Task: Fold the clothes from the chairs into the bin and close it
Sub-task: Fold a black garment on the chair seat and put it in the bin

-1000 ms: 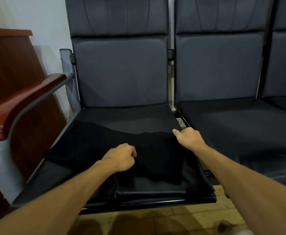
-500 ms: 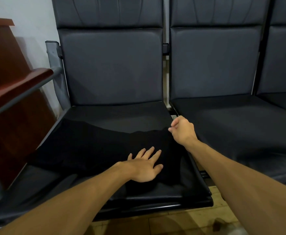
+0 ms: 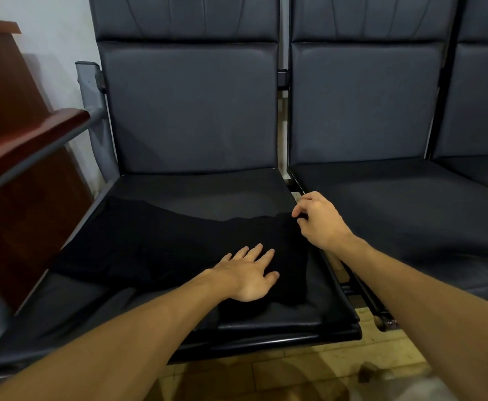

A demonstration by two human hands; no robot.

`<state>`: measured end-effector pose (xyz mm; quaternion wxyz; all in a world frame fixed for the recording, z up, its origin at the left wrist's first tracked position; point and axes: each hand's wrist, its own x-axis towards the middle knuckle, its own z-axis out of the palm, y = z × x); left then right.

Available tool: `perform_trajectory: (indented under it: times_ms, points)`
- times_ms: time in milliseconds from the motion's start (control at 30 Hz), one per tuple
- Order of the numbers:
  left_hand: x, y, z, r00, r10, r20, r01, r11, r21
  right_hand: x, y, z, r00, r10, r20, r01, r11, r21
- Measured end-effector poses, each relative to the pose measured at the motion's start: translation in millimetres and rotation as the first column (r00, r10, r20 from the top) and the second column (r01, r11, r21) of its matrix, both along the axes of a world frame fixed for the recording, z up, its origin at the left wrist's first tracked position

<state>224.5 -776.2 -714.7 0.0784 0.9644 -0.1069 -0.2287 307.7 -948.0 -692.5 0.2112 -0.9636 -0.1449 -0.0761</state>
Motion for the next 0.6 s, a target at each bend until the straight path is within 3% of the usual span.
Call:
perform_trajectory:
  times_ms: [167, 367, 533, 600]
  points:
    - [-1.8, 6.5, 2.7, 0.998, 0.006, -0.067, -0.008, 1.000, -0.025, -27.0, -12.8, 8.5, 0.995, 0.101, -0.020, -0.103, 0.959, -0.266]
    - [-22.9, -11.8, 12.8, 0.991, -0.061, -0.117, 0.063, 0.998, 0.009, -49.6, -27.7, 2.4, 0.972, 0.224, -0.072, -0.234, 0.882, -0.410]
    - [-30.1, -17.1, 18.8, 0.991, -0.093, -0.093, 0.090, 0.995, -0.036, -57.3, -26.0, 3.5, 0.979, 0.102, -0.179, -0.179, 0.849, -0.496]
    - [-26.8, -5.4, 22.1, 0.996, -0.076, -0.041, 0.069, 0.985, -0.159, -58.1, -22.1, 5.4, 0.988, 0.042, -0.147, -0.117, 0.826, -0.551]
